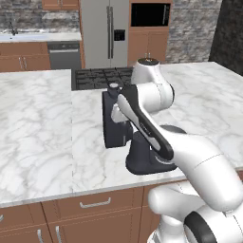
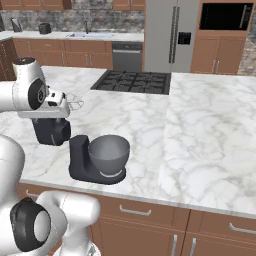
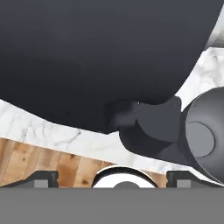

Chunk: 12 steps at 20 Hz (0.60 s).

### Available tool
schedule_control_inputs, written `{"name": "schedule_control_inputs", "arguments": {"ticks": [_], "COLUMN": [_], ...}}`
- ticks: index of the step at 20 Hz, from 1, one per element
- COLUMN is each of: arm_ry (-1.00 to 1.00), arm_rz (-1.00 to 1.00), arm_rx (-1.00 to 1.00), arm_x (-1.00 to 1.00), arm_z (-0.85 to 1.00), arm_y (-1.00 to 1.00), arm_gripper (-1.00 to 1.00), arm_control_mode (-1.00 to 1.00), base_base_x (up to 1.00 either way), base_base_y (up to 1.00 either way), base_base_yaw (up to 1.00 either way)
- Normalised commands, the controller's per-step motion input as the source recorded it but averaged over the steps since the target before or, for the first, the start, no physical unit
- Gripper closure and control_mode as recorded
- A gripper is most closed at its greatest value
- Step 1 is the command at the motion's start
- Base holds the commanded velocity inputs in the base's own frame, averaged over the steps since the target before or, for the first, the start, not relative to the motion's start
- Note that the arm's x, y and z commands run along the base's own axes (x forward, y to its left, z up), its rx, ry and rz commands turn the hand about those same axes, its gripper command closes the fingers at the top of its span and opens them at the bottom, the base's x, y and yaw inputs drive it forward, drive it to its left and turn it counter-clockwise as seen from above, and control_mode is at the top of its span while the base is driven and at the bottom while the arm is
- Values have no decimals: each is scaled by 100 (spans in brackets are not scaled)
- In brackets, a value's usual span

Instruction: Close the stand mixer head.

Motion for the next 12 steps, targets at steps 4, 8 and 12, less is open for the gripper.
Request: {"name": "schedule_control_inputs", "arguments": {"ticks": [4, 8, 12], "arm_ry": [0, 1, 0], "arm_rz": [5, 8, 4], "arm_rx": [-12, -19, -26], "arm_x": [-4, -6, 0], "arm_z": [4, 1, 0], "arm_y": [100, 100, 100], "arm_gripper": [-100, -100, -100], "arm_control_mode": [-100, -100, -100], "base_base_x": [0, 0, 0], "base_base_y": [0, 0, 0], "base_base_yaw": [0, 0, 0]}}
